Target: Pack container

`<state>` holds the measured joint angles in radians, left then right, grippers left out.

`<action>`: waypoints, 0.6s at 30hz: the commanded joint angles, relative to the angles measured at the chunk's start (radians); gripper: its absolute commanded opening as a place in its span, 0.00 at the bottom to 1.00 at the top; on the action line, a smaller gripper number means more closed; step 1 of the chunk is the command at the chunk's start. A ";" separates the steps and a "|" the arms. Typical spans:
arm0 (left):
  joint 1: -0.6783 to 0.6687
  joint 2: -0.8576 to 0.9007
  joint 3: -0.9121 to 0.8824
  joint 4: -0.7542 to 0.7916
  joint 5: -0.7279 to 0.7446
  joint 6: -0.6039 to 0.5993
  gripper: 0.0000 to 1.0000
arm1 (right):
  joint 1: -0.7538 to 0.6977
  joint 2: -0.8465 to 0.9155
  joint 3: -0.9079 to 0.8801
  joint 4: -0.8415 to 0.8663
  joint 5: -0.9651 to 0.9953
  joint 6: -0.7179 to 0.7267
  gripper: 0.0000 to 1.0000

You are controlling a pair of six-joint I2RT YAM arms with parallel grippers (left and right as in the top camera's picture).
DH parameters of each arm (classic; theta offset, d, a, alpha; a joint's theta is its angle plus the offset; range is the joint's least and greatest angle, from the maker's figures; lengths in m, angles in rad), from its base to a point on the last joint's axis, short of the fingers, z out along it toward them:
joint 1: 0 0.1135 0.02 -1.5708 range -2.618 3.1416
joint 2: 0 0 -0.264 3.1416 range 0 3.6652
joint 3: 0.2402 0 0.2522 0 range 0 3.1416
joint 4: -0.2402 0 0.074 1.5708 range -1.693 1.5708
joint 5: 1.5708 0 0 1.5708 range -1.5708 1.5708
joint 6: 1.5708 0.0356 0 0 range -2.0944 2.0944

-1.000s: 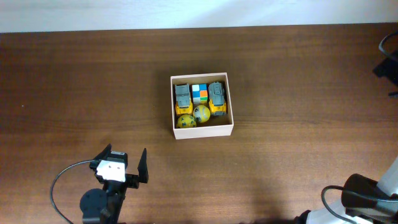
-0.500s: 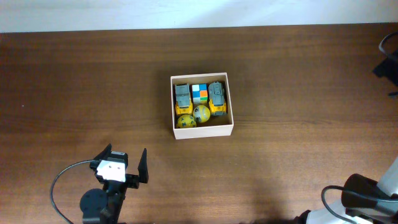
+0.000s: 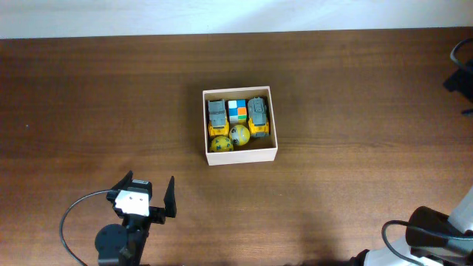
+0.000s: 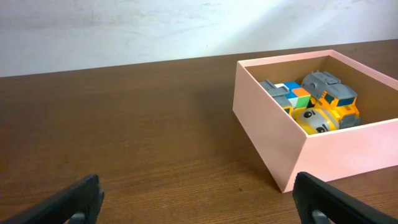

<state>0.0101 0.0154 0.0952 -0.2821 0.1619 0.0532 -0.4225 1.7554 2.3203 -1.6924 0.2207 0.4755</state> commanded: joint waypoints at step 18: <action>0.006 -0.010 -0.008 0.005 0.018 0.016 0.99 | 0.004 0.010 -0.001 -0.006 0.018 0.010 0.99</action>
<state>0.0101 0.0154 0.0948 -0.2821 0.1619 0.0532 -0.4225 1.7554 2.3203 -1.6924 0.2207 0.4759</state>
